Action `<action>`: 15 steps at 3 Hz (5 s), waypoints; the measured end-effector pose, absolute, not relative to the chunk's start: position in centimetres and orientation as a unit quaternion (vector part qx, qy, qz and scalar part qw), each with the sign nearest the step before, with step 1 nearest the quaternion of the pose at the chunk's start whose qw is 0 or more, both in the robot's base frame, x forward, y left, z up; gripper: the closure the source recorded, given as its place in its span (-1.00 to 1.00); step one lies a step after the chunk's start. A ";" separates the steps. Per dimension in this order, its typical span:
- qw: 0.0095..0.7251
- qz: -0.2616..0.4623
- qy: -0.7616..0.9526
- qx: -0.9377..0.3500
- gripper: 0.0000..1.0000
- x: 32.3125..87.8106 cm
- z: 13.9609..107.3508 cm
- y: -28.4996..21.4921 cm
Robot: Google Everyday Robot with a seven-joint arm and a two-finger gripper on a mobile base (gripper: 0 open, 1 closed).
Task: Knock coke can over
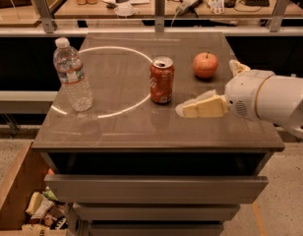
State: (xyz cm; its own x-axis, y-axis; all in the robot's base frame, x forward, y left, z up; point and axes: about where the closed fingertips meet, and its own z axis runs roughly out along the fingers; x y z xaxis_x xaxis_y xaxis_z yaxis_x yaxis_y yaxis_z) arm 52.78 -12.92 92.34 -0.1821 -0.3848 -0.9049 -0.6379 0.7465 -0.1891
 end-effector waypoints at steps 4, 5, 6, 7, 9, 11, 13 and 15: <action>0.589 0.198 0.714 -0.322 -0.73 58.5 88.6 -4.7; 0.591 0.214 0.706 -0.327 -0.26 59.4 88.5 -2.9; 0.598 0.215 0.690 -0.346 0.36 60.1 89.0 -1.4; 0.615 0.170 0.665 -0.387 0.83 60.3 90.3 -1.1; 0.644 0.048 0.596 -0.478 1.00 60.8 94.6 -2.6; 0.581 -0.033 0.531 -0.616 1.00 61.9 96.8 -2.9; 0.540 -0.054 0.515 -0.663 1.00 63.1 96.7 -3.0; 0.440 -0.088 0.465 -0.763 1.00 65.4 98.0 -5.2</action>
Offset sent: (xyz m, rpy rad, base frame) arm 0.0525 0.0503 -0.0466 0.1625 -0.0589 0.0230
